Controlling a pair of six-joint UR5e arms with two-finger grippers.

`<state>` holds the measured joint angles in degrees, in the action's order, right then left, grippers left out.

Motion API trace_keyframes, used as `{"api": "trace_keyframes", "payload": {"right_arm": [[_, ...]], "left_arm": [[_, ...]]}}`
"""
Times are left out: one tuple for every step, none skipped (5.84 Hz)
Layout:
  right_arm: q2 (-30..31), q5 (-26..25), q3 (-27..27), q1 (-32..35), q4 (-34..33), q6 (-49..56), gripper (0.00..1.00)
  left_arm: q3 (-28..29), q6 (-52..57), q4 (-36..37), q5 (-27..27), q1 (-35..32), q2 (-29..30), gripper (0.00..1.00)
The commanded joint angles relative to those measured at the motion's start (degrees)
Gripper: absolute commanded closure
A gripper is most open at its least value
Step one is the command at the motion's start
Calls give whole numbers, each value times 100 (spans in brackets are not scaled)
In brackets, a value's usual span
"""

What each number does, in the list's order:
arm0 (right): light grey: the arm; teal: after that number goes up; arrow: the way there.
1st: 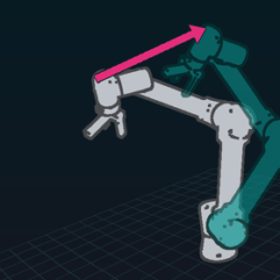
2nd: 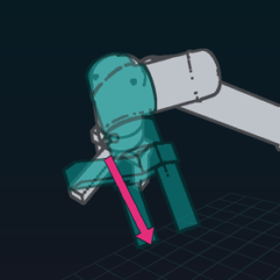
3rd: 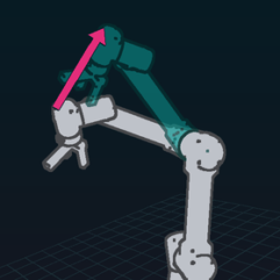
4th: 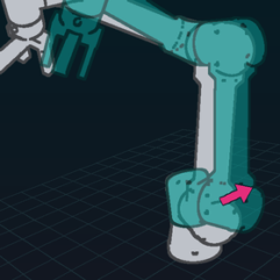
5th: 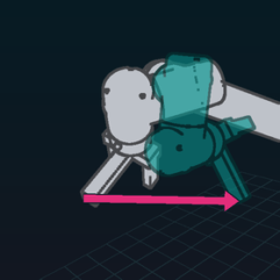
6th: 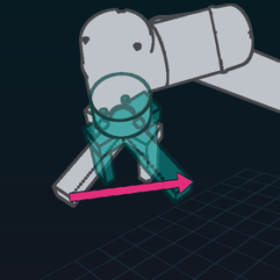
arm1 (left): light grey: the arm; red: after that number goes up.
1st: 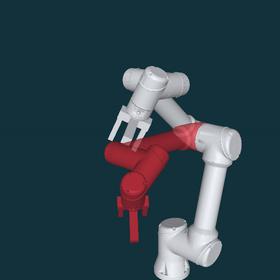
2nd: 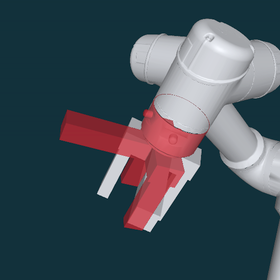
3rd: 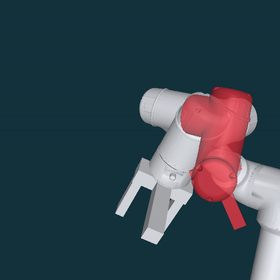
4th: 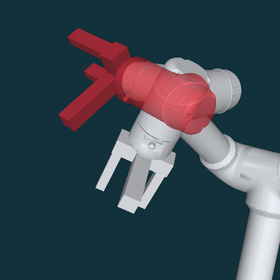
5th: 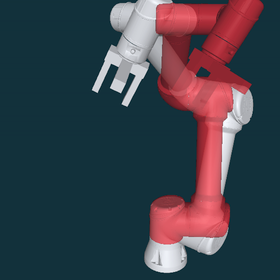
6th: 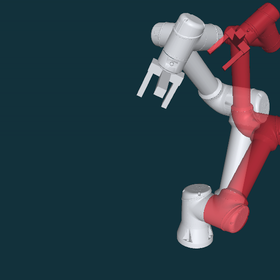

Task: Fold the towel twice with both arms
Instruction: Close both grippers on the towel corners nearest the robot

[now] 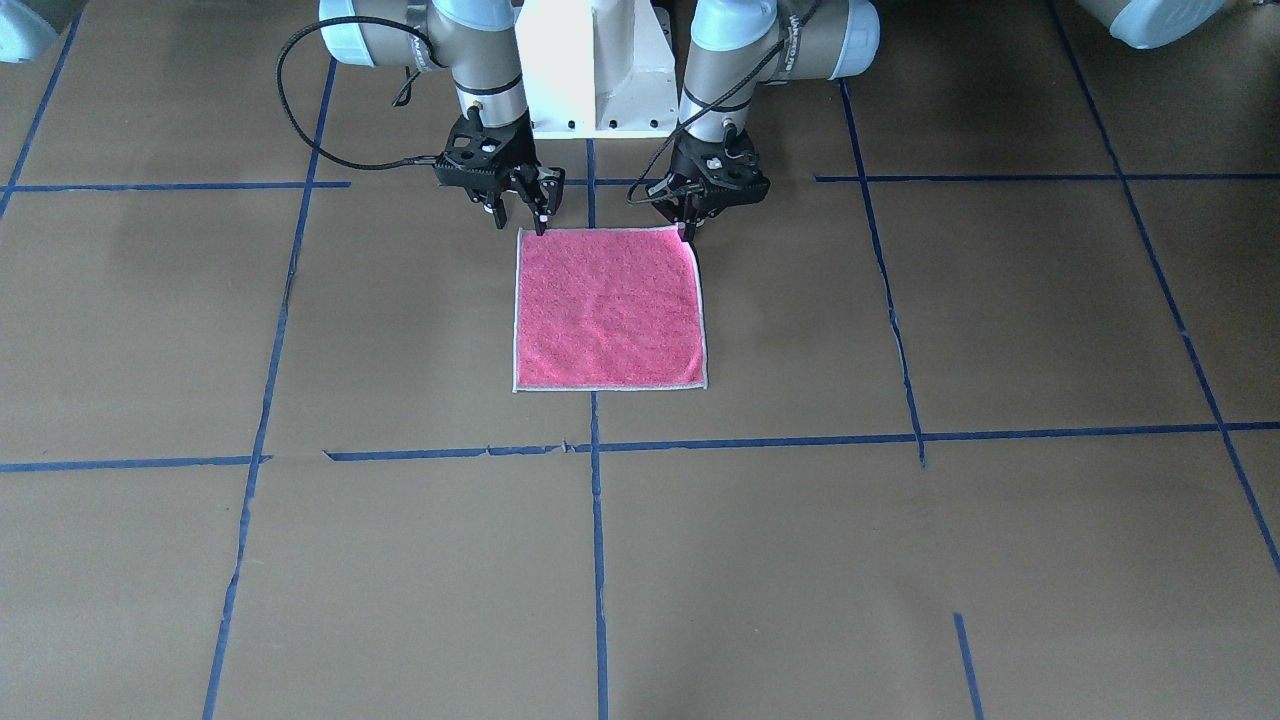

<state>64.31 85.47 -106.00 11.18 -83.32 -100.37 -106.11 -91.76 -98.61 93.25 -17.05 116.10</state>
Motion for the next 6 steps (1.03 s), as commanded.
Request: {"api": "trace_keyframes", "payload": {"right_arm": [[-24, -100, 0, -20, 0, 0, 46], [-33, -144, 0, -11, 9, 0, 49], [-24, -153, 9, 15, 9, 0, 49], [-15, -153, 44, 16, 0, 0, 48], [-15, -153, 79, 16, 0, 0, 47], [-24, -153, 114, 7, 0, 0, 47]], "left_arm": [[-6, 0, 0, 0, 0, 0, 97], [-6, 0, 0, 0, 0, -9, 97], [-6, 0, 0, 0, 0, -9, 97], [-6, 0, 0, 0, 0, -9, 97], [-6, 0, 0, 0, 0, -9, 97], [-15, 0, 0, 0, 0, -9, 97]]}}
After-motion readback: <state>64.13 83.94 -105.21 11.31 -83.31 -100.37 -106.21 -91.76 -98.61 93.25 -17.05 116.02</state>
